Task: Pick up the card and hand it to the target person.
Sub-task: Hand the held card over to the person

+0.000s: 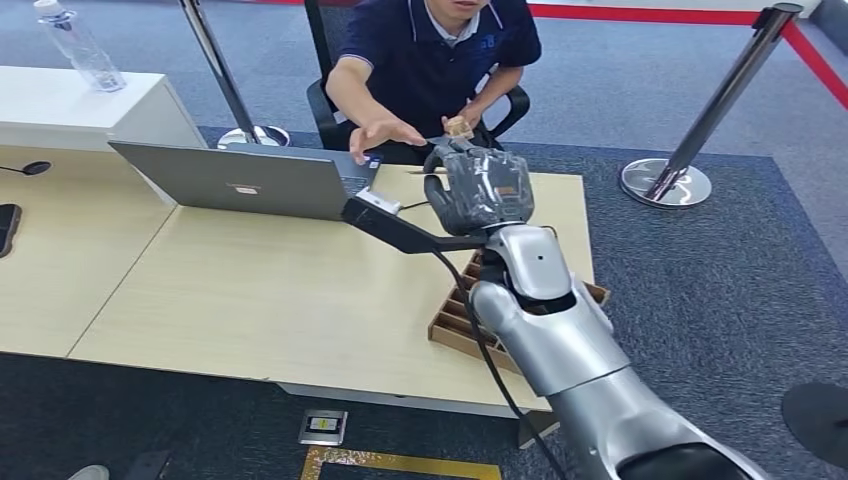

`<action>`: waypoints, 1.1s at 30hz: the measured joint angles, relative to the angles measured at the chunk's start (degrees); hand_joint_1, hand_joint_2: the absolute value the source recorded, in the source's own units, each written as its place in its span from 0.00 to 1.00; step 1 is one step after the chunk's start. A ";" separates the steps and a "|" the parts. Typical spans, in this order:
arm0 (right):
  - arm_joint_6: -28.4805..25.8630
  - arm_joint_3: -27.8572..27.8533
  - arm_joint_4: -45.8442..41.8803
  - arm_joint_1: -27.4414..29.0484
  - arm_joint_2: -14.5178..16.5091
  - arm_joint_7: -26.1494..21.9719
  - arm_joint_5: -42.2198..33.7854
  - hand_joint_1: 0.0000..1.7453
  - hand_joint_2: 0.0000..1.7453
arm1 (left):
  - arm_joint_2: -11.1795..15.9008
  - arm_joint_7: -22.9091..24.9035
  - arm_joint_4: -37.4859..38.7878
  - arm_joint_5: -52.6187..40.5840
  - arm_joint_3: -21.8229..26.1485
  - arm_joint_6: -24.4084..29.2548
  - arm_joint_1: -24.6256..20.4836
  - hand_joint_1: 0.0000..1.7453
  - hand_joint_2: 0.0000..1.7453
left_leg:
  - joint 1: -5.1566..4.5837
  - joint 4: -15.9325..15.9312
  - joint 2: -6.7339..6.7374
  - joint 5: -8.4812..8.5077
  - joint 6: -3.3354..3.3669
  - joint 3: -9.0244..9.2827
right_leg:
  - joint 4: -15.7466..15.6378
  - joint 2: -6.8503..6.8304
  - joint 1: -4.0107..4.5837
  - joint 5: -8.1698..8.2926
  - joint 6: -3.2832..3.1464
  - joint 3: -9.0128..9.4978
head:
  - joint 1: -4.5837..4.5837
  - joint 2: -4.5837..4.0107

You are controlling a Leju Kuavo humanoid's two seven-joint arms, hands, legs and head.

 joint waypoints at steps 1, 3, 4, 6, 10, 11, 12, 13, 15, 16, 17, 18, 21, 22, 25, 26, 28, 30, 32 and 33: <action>-0.16 -0.16 2.07 -1.12 0.11 0.73 0.28 1.00 1.00 | -0.04 0.25 0.01 0.04 0.02 0.01 -0.02 0.00 1.00 | 0.00 0.00 -0.01 0.01 0.01 -0.01 | -0.01 0.00 0.00 0.01 0.00 0.00 | 0.01 0.00; -0.57 -0.69 5.24 -2.48 0.15 1.52 0.57 1.00 1.00 | -0.15 0.70 0.05 0.09 0.04 0.01 0.02 0.00 1.00 | 0.00 0.00 -0.01 0.02 0.02 -0.02 | -0.02 0.00 0.00 0.02 0.01 0.01 | 0.01 0.00; -0.80 -0.99 6.50 -2.87 0.13 1.68 0.60 1.00 1.00 | -0.19 0.91 0.07 0.03 0.04 0.03 0.04 0.00 1.00 | 0.00 0.01 -0.01 0.02 0.02 -0.03 | -0.02 0.00 0.00 0.03 0.01 0.00 | 0.01 0.00; -1.31 -1.49 8.55 -3.30 0.09 1.89 0.61 1.00 1.00 | -0.25 1.38 0.11 -0.12 0.04 0.16 0.02 0.00 1.00 | 0.00 0.01 -0.01 0.02 0.02 -0.03 | -0.02 0.00 0.00 0.04 0.01 -0.01 | 0.01 0.00; -2.30 -2.35 10.81 -3.37 -0.03 2.00 0.68 1.00 1.00 | -0.32 2.02 0.15 -0.57 0.04 0.56 0.02 0.00 1.00 | 0.00 0.01 -0.01 0.02 0.02 -0.06 | -0.03 0.00 0.00 0.04 0.01 -0.05 | 0.00 0.00; -2.54 -2.54 11.11 -3.34 -0.08 2.00 0.72 1.00 1.00 | -0.33 2.06 0.16 -0.74 0.04 0.61 0.01 0.00 1.00 | 0.00 0.01 -0.01 0.02 0.02 -0.06 | -0.03 0.00 0.00 0.04 0.01 -0.06 | 0.00 0.00; -2.81 -2.71 11.36 -3.29 -0.15 2.00 0.79 1.00 1.00 | -0.34 2.07 0.17 -0.93 0.04 0.65 0.01 0.00 1.00 | 0.00 0.01 -0.01 0.01 0.02 -0.06 | -0.03 0.00 0.00 0.04 0.01 -0.06 | 0.00 0.00; -3.10 -2.91 11.53 -3.20 -0.25 1.96 0.90 1.00 1.00 | -0.36 2.05 0.17 -1.09 0.03 0.68 0.00 0.00 1.00 | 0.00 0.01 -0.01 0.02 0.02 -0.06 | -0.03 0.00 0.00 0.04 0.01 -0.07 | 0.01 0.00; -3.67 -3.39 11.70 -2.88 -0.50 1.86 1.15 1.00 1.00 | -0.38 1.88 0.19 -1.32 0.02 0.70 0.00 0.00 1.00 | 0.00 0.01 -0.01 0.02 0.02 -0.07 | -0.03 0.00 0.00 0.04 0.01 -0.07 | 0.01 0.00; -3.89 -3.62 11.71 -2.66 -0.66 1.79 1.30 1.00 1.00 | -0.39 1.71 0.19 -1.43 0.02 0.71 -0.01 0.00 1.00 | 0.00 0.01 -0.01 0.02 0.02 -0.07 | -0.03 0.00 0.00 0.04 0.01 -0.07 | 0.01 0.00; -4.05 -3.84 11.71 -2.42 -0.80 1.72 1.43 1.00 1.00 | -0.39 1.53 0.20 -1.55 0.02 0.71 -0.02 0.00 1.00 | 0.00 0.01 -0.01 0.02 0.02 -0.07 | -0.03 0.00 0.00 0.04 0.01 -0.07 | 0.00 0.00; -4.17 -4.03 11.70 -2.17 -0.96 1.63 1.55 1.00 1.00 | -0.39 1.36 0.21 -1.72 0.02 0.71 -0.02 0.00 1.00 | 0.00 0.01 -0.01 0.02 0.02 -0.07 | -0.03 0.00 0.00 0.04 0.01 -0.08 | 0.00 0.00; -4.58 -4.62 11.65 -1.37 -1.52 1.36 1.78 1.00 1.00 | -0.39 1.01 0.26 -2.22 -0.02 0.71 -0.03 0.00 1.00 | 0.00 0.01 -0.01 0.02 0.02 -0.07 | -0.03 0.00 0.00 0.04 0.01 -0.08 | 0.00 0.00; -4.77 -4.86 11.62 -1.11 -1.75 1.27 1.86 1.00 1.00 | -0.39 0.89 0.28 -2.41 -0.06 0.70 -0.03 0.00 1.00 | 0.00 0.01 -0.01 0.02 0.02 -0.07 | -0.03 0.00 0.00 0.04 0.02 -0.08 | 0.00 0.00; -5.42 -5.57 11.54 -0.35 -2.52 1.08 2.07 1.00 1.00 | -0.39 0.69 0.33 -3.05 -0.22 0.65 -0.03 0.00 1.00 | 0.00 0.02 -0.01 0.01 0.02 -0.08 | -0.04 0.00 0.00 0.04 0.02 -0.09 | 0.00 0.00; -5.64 -5.78 11.44 -0.02 -2.79 1.04 2.10 1.00 1.00 | -0.39 0.69 0.34 -3.28 -0.29 0.61 -0.02 0.00 1.00 | 0.00 0.02 -0.01 0.01 0.02 -0.08 | -0.04 0.00 0.00 0.04 0.02 -0.09 | 0.00 0.00; -6.16 -6.22 10.96 0.85 -3.34 1.01 2.14 1.00 1.00 | -0.39 0.83 0.36 -3.81 -0.49 0.53 -0.02 0.00 1.00 | 0.00 0.02 -0.01 0.01 0.02 -0.09 | -0.04 0.00 0.00 0.04 0.02 -0.09 | 0.01 0.00; -6.55 -6.60 10.26 1.85 -3.90 0.98 2.13 1.00 1.00 | -0.39 1.09 0.38 -4.19 -0.63 0.51 -0.01 0.00 1.00 | 0.00 0.02 -0.01 0.01 0.02 -0.11 | -0.04 0.00 0.00 0.04 0.02 -0.10 | 0.01 0.00; -6.62 -6.98 9.31 2.93 -4.41 1.12 2.17 1.00 1.00 | -0.39 1.46 0.41 -4.45 -0.70 0.51 -0.01 0.00 1.00 | 0.00 0.02 -0.01 0.01 0.02 -0.12 | -0.04 0.00 0.00 0.04 0.02 -0.12 | 0.00 0.00; -6.58 -7.20 8.68 3.56 -4.64 1.22 2.22 1.00 1.00 | -0.39 1.69 0.42 -4.60 -0.75 0.51 0.00 0.00 1.00 | 0.00 0.02 -0.01 0.01 0.02 -0.12 | -0.04 0.00 0.00 0.04 0.02 -0.12 | 0.00 0.00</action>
